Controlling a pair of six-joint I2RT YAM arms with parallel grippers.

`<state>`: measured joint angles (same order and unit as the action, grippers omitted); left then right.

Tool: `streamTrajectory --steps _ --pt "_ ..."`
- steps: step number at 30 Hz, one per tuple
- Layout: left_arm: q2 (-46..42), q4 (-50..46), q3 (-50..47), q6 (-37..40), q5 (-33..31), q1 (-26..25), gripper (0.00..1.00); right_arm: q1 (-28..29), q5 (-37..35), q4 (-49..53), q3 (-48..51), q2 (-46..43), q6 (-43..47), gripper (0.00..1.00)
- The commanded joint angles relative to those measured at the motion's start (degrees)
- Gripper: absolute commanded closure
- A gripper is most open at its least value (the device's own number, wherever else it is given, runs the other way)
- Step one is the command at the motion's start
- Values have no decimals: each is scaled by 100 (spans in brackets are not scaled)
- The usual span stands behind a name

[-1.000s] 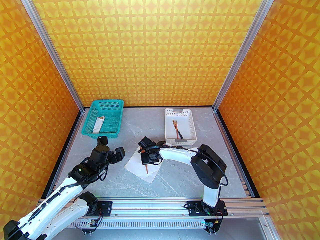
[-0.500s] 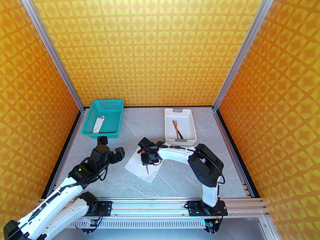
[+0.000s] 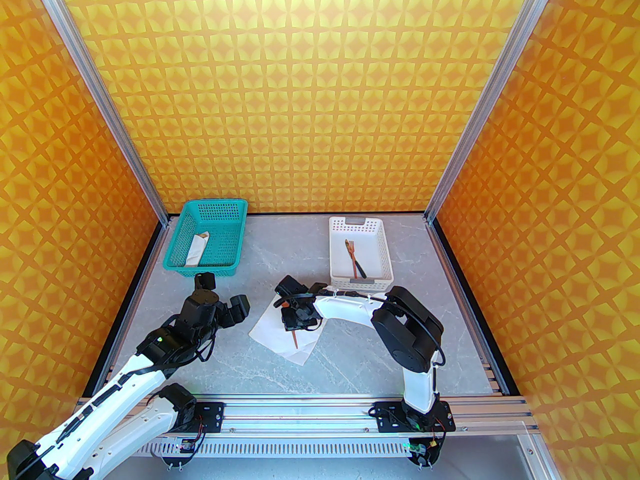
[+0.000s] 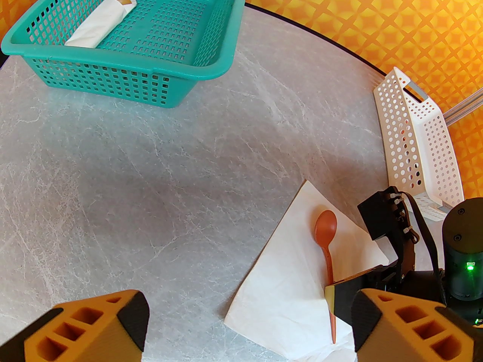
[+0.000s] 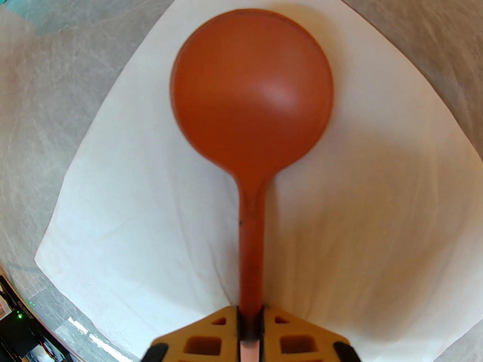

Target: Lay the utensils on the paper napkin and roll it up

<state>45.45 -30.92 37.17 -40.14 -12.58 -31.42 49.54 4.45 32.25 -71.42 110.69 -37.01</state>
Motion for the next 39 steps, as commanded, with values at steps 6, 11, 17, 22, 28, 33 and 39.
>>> streamTrajectory --steps 6,11,17,22,28,33,39 --pt "-115 -177 -74 89 -107 61 7 28 -146 62 -69 80 98 82" --pt "-168 -221 -67 95 -111 66 7 22 -146 62 -66 -32 107 78" --pt "-212 -265 -43 123 -111 66 7 25 -138 136 -130 -215 141 76" --pt "-230 -306 26 154 -109 66 6 22 -228 284 -252 -495 228 73" --pt "-274 -330 74 122 -57 66 4 -12 -646 663 -448 -915 520 70" --pt "-227 -207 20 62 250 66 4 -252 -855 868 -472 -1305 757 68" --pt "3 68 -90 25 939 40 1 -762 -1118 1121 -389 -1882 1148 65"
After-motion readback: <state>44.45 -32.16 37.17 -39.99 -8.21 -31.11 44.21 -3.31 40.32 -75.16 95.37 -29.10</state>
